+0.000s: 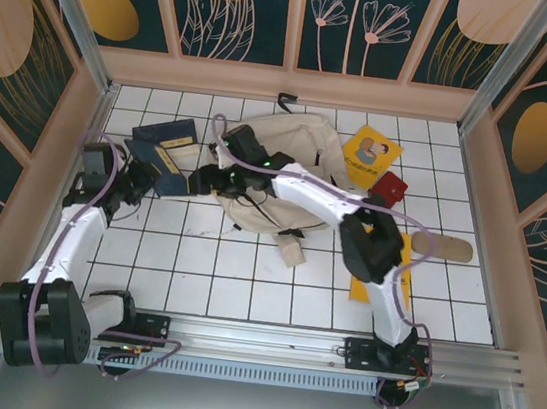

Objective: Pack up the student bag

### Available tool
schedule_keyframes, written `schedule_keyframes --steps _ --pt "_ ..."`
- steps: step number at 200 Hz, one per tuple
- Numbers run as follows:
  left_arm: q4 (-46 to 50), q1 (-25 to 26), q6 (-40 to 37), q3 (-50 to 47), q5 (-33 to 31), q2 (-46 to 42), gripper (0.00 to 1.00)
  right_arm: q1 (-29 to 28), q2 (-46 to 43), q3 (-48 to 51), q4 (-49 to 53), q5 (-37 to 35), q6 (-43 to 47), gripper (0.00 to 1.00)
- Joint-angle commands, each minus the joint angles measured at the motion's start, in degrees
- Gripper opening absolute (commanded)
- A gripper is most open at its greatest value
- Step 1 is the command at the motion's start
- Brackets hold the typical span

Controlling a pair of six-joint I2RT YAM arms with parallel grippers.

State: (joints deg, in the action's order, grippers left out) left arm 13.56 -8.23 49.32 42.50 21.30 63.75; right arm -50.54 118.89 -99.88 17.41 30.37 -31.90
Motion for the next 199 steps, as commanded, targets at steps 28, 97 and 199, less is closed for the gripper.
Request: schedule_keyframes --steps 28,97,199 --pt "-4.9 4.5 0.7 9.7 1.7 -1.9 0.04 5.2 -17.7 16.5 -14.6 2.0 -3.6 0.75" --pt "-38.6 15.8 16.2 5.1 11.5 1.9 0.06 14.4 -30.1 35.5 -32.8 3.3 -16.8 0.86" --pt "-58.1 23.1 31.5 3.8 13.0 9.0 0.05 17.6 -27.4 39.5 -65.1 8.9 -42.8 0.89"
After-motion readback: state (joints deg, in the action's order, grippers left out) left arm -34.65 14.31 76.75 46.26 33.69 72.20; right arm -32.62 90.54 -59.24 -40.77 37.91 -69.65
